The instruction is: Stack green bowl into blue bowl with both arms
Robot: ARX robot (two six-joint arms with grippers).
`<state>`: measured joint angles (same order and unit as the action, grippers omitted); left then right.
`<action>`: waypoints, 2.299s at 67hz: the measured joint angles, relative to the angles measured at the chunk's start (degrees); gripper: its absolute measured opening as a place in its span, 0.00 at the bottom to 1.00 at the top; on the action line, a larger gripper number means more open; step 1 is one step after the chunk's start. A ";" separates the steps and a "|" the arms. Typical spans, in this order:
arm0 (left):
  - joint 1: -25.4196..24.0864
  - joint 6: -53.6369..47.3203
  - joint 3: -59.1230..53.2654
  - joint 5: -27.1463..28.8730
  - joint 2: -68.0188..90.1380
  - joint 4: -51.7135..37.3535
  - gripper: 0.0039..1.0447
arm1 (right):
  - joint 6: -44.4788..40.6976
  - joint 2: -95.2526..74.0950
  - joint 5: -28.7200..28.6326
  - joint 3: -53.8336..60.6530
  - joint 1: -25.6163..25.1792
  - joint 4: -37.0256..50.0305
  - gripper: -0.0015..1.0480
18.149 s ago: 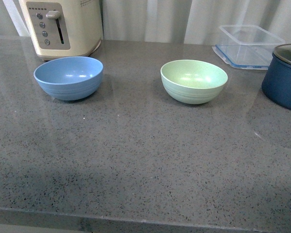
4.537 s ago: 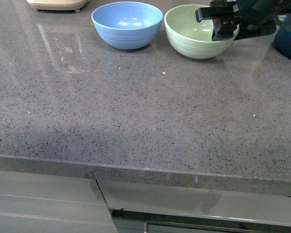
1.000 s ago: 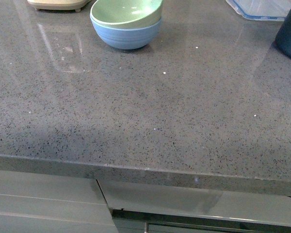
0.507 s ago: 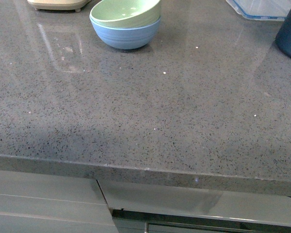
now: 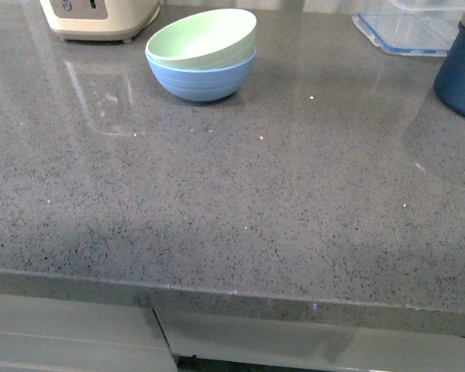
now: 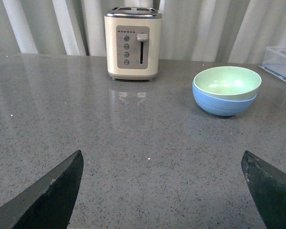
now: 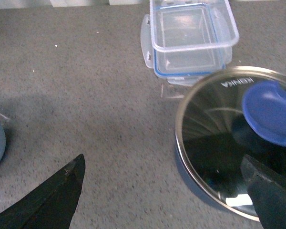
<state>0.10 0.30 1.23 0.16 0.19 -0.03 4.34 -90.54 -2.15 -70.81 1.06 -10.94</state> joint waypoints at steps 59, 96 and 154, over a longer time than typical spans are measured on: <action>0.00 0.00 0.00 0.00 0.00 0.00 0.94 | -4.28 27.69 2.27 52.72 -1.07 55.04 0.01; 0.00 0.00 0.00 0.00 0.00 0.00 0.94 | -4.31 47.52 2.25 66.12 -1.07 48.63 0.01; 0.00 0.00 0.00 0.00 0.00 0.00 0.94 | -4.31 73.59 2.14 70.51 -1.07 28.02 0.01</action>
<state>0.10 0.30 1.23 0.16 0.19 -0.03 0.03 -16.95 -0.01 -0.30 -0.01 17.08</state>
